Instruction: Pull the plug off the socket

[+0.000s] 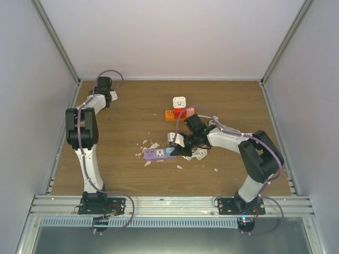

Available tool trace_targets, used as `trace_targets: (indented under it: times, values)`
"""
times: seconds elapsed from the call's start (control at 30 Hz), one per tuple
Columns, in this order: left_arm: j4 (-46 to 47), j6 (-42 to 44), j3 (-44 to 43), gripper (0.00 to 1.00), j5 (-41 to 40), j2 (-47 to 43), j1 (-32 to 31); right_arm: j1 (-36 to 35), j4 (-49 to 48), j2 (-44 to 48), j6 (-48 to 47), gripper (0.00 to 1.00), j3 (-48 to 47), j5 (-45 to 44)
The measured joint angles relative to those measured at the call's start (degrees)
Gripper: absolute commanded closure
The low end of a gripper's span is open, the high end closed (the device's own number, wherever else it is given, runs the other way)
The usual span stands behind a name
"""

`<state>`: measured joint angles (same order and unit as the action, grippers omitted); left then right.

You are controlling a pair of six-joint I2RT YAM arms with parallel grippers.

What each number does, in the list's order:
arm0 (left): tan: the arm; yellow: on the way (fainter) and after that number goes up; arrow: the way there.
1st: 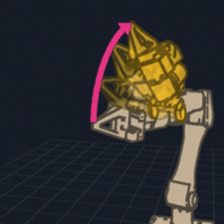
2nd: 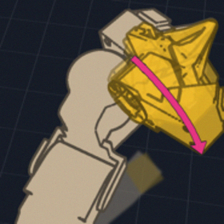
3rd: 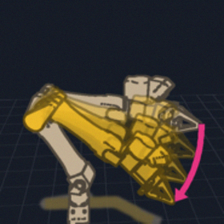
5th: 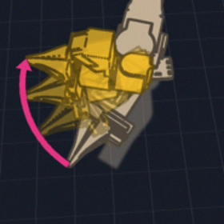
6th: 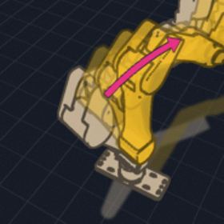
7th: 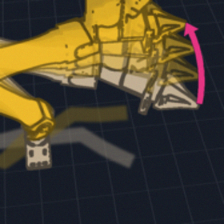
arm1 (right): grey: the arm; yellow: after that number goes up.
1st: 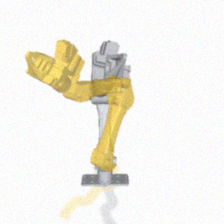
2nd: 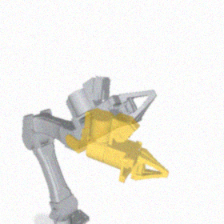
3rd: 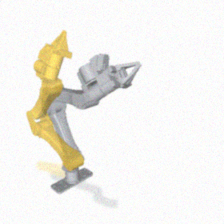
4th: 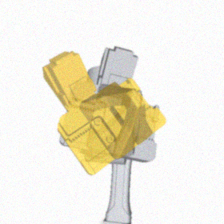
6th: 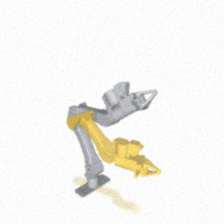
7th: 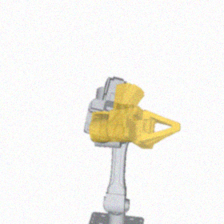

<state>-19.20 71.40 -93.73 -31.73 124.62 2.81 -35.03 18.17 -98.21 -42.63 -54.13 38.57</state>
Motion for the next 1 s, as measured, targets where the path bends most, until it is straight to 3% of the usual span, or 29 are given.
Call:
trace_targets:
  times: [0.23,0.47,0.87,1.0]
  values:
    - [5.51,7.08,5.14,0.52,-2.49,0.28,-0.59,0.00,0.00,0.00,0.00,0.84,0.00,0.02]
    - [7.98,10.60,6.21,0.25,-3.58,0.28,-0.87,0.00,0.00,-0.02,-0.02,0.84,0.00,0.00]
    - [0.70,5.95,4.61,0.01,-0.39,-0.63,-1.16,0.00,0.00,-0.04,-0.04,0.83,0.00,0.04]
    - [-3.43,3.10,4.48,0.01,2.67,-3.39,-1.20,0.00,0.00,-0.04,-0.04,0.83,0.00,0.04]
